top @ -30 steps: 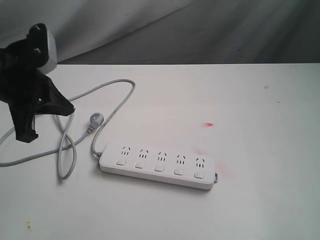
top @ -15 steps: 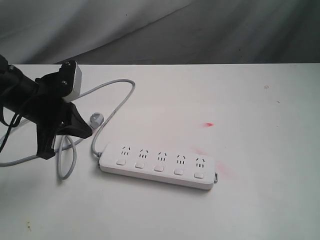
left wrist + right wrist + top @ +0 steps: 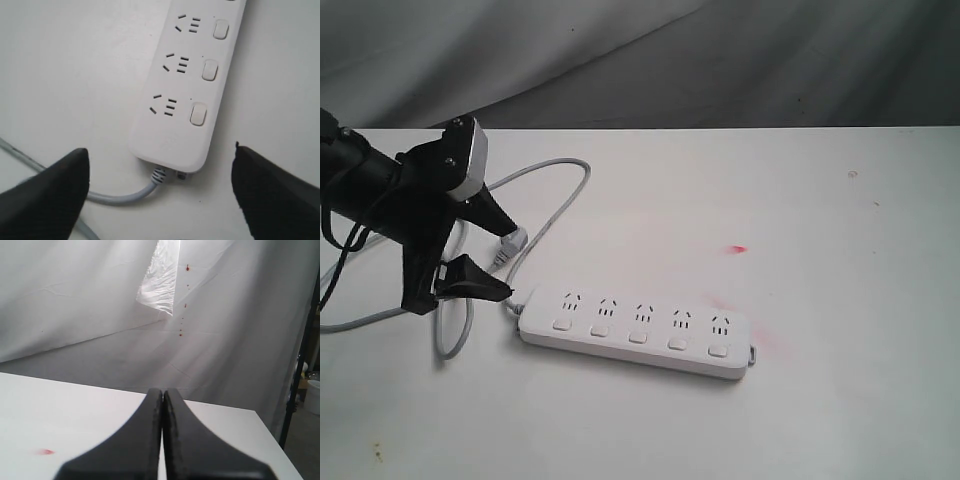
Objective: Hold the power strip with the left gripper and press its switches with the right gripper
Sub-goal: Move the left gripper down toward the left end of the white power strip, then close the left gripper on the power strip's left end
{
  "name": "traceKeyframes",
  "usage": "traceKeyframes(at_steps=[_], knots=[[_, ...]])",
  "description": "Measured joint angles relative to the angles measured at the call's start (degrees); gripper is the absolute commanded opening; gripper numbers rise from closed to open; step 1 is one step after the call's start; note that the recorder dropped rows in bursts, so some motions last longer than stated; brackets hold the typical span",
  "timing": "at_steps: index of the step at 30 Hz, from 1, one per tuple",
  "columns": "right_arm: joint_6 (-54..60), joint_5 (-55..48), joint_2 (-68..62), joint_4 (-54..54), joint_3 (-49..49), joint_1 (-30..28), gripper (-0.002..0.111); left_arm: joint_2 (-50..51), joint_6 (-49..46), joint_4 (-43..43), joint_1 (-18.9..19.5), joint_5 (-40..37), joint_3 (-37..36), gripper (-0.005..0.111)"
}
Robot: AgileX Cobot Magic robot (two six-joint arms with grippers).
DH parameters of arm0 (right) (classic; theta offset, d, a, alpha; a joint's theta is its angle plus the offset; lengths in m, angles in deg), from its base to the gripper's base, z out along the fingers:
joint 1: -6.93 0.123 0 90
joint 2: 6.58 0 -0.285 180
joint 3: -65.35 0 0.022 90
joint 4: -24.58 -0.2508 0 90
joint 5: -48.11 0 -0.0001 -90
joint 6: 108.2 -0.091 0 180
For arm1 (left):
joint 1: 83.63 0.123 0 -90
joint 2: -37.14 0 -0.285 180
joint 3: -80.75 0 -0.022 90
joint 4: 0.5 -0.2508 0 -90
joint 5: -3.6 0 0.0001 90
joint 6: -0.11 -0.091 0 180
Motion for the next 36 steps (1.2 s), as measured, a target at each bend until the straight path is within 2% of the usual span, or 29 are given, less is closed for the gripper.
traceKeyframes(at_steps=[9,18,36], knots=[[0.0,0.0,0.0,0.0,0.0,0.0,0.0,0.0,-4.48,0.0,0.0,0.0,0.0,0.078],[0.0,0.0,0.0,0.0,0.0,0.0,0.0,4.37,-6.83,0.03,-3.51,1.04,0.09,0.078],[0.0,0.0,0.0,0.0,0.0,0.0,0.0,10.17,-7.16,0.13,-3.61,7.0,0.09,0.078]])
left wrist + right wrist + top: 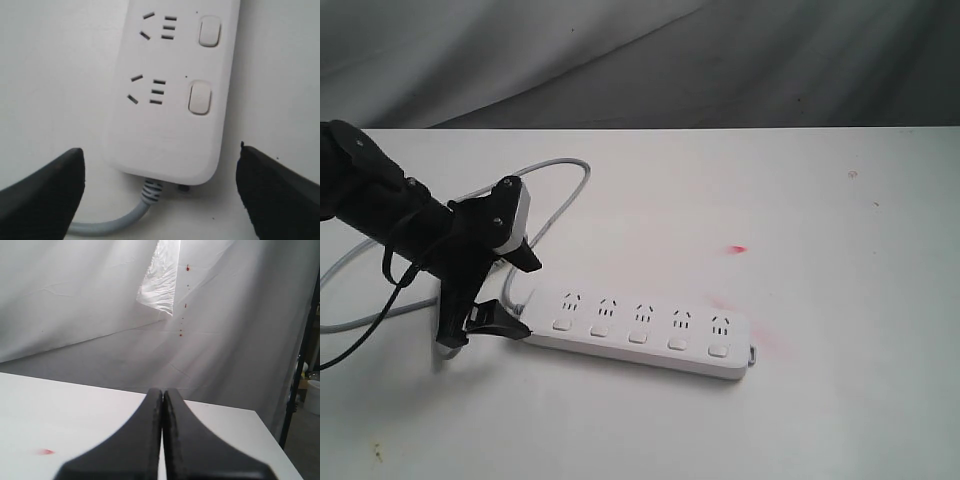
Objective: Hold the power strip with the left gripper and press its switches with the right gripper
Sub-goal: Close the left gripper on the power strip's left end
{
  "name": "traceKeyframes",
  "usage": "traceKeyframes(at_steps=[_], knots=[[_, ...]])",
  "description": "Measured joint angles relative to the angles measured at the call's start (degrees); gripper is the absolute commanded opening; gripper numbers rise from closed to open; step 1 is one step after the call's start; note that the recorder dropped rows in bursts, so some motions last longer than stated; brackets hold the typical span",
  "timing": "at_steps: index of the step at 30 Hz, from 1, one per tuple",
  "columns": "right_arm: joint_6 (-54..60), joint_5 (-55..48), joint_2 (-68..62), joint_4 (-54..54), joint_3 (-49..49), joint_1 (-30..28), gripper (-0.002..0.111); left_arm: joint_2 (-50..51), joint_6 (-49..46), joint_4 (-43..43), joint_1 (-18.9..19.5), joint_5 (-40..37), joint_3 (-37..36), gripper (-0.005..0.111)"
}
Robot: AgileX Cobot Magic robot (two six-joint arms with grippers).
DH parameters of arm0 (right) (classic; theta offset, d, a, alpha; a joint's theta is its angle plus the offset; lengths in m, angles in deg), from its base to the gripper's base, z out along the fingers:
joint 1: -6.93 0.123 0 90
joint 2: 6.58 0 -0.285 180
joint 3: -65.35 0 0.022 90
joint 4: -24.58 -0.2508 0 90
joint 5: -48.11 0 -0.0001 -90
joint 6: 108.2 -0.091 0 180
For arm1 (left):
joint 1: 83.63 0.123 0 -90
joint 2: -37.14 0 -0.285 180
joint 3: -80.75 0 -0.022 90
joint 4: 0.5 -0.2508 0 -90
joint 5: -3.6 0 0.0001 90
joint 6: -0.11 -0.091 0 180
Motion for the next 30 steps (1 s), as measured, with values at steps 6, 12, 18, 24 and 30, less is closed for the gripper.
traceKeyframes(at_steps=[6,12,18,24,30], knots=[[0.0,0.0,0.0,0.0,0.0,0.0,0.0,0.18,0.0,1.03,0.0,2.71,0.0,0.078],[0.0,0.0,0.0,0.0,0.0,0.0,0.0,0.28,-1.2,1.18,0.0,3.33,0.0,0.078],[0.0,0.0,0.0,0.0,0.0,0.0,0.0,1.86,-1.31,1.29,0.0,3.1,0.14,0.078],[0.0,0.0,0.0,0.0,0.0,0.0,0.0,2.9,-1.42,1.45,-0.05,2.94,0.14,0.078],[0.0,0.0,0.0,0.0,0.0,0.0,0.0,2.95,-1.42,1.68,-0.05,2.72,0.14,0.078]])
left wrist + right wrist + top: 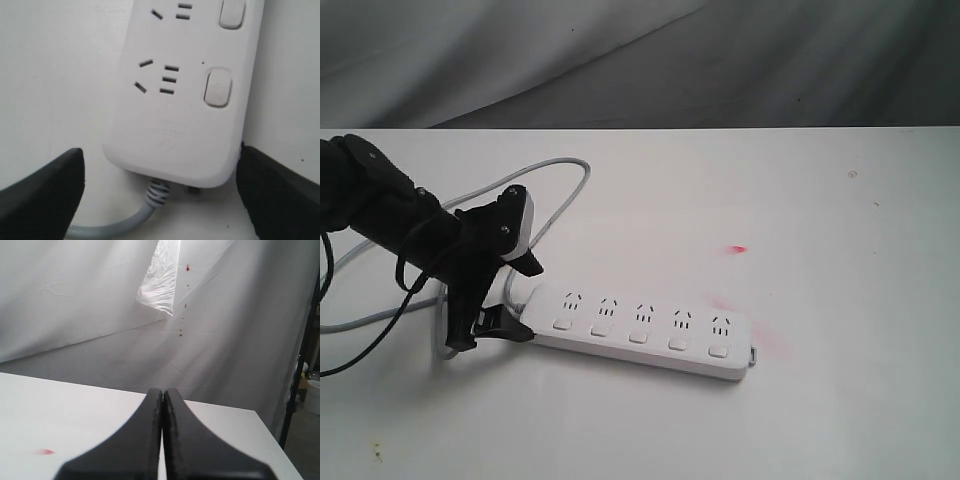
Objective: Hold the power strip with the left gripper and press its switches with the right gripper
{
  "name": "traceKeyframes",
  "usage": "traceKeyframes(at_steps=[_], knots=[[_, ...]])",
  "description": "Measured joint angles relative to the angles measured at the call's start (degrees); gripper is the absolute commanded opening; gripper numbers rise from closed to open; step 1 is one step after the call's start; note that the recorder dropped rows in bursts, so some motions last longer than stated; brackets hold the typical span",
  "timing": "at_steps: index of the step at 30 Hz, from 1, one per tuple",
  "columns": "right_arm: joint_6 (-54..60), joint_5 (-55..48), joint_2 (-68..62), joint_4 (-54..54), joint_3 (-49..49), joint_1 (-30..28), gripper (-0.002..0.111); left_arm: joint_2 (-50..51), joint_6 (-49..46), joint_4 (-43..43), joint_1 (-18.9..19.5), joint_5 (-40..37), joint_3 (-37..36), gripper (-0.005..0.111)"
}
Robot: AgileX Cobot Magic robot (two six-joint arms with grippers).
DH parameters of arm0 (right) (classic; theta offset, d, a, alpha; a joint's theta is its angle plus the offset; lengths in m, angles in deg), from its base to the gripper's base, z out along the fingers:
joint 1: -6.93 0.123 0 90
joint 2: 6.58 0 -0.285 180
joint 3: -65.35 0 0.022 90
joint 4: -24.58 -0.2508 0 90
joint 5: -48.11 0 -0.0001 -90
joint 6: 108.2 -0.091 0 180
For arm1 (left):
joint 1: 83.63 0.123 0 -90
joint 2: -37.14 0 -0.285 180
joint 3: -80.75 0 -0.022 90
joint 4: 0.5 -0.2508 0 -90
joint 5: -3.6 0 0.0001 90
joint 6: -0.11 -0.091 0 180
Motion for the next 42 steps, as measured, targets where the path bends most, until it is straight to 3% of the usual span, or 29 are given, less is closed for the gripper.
traceKeyframes(at_steps=[21,30,42], knots=[[0.0,0.0,0.0,0.0,0.0,0.0,0.0,1.69,4.11,-1.66,-1.91,-1.32,0.14,0.077],[0.0,0.0,0.0,0.0,0.0,0.0,0.0,1.69,4.11,-1.66,-1.91,-1.89,0.14,0.059],[0.0,0.0,0.0,0.0,0.0,0.0,0.0,1.69,4.11,-1.66,-1.91,-2.34,0.14,0.059]])
